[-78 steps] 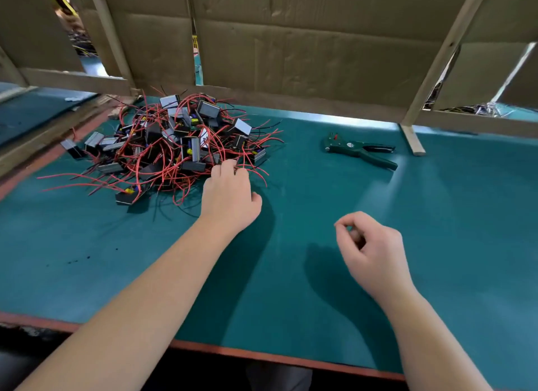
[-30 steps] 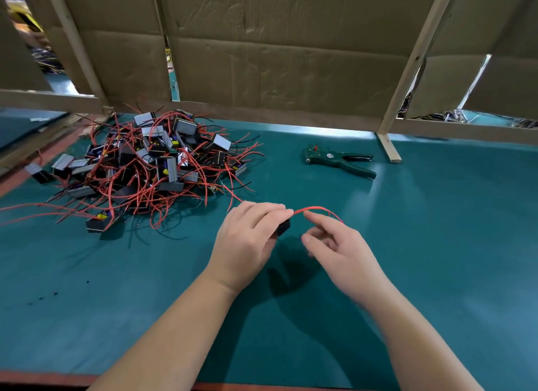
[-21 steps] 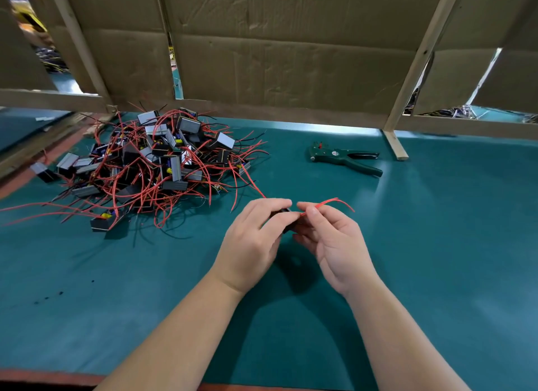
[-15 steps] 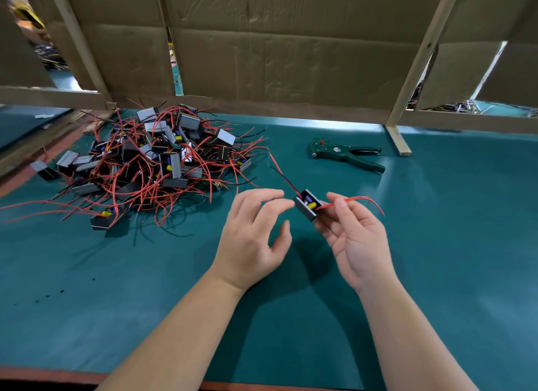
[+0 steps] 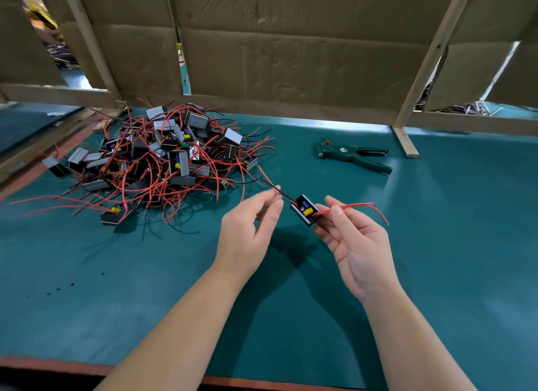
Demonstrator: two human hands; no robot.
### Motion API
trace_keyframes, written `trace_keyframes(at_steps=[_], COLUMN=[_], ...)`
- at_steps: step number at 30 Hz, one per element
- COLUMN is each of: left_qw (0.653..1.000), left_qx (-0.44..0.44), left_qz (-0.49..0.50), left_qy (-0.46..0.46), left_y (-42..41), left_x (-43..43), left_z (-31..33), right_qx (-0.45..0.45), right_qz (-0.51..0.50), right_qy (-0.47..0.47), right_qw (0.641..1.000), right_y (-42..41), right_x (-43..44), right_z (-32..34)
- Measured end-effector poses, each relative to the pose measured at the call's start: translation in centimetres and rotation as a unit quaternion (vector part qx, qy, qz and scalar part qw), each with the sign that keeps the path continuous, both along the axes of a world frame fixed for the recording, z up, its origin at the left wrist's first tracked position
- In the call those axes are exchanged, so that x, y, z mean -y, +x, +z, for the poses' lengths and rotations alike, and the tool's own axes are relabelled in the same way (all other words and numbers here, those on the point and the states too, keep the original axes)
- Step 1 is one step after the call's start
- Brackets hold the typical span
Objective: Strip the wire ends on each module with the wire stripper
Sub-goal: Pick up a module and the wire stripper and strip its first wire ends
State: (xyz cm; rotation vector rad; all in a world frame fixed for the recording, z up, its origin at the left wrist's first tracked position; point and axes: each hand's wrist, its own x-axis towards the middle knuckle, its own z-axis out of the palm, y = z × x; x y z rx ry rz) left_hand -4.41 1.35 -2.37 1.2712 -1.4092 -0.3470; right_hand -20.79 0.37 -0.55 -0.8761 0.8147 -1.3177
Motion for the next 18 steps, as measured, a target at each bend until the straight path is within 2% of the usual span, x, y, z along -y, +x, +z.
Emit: trace_keyframes(at_steps=[3,7,9,12,14,18], left_qw=[0.990,0.965,0.936,0.877,0.862,0.894], left_qx=[-0.129,-0.232,-0.296,-0.396,-0.413,-0.360], left_qz=[-0.022,-0.079,-0.137,-0.206,-0.221,-0.187], left_qy=[0.041,0.096,0.134,0.178,0.197,0.190], left_y=[0.3,0.7,0.7,0.8,0.9,0.6], left_x=[0.2,0.5,0.4,0.4,0.5,0.4], left_z=[0.1,0.4,0.6,0.8,0.9,0.7], right_qx=[-0.014,-0.068,-0.091,-0.082,-0.067,-0.072], right_qz=[0.020,0.048,0.049,0.026,0.002,-0.015], right_qy=[0.001,-0.022,-0.033,-0.016,-0.003,-0.006], right_qw=[1.000,0.996,0.994,0.996,0.998,0.997], right_y=[0.3,0.8,1.0,1.2,1.2,1.1], right_x=[-0.2,-0.4,-0.6,-0.7,-0.5,-0.4], right_z=[0.0,-0.2,-0.2,0.0,0.2,0.2])
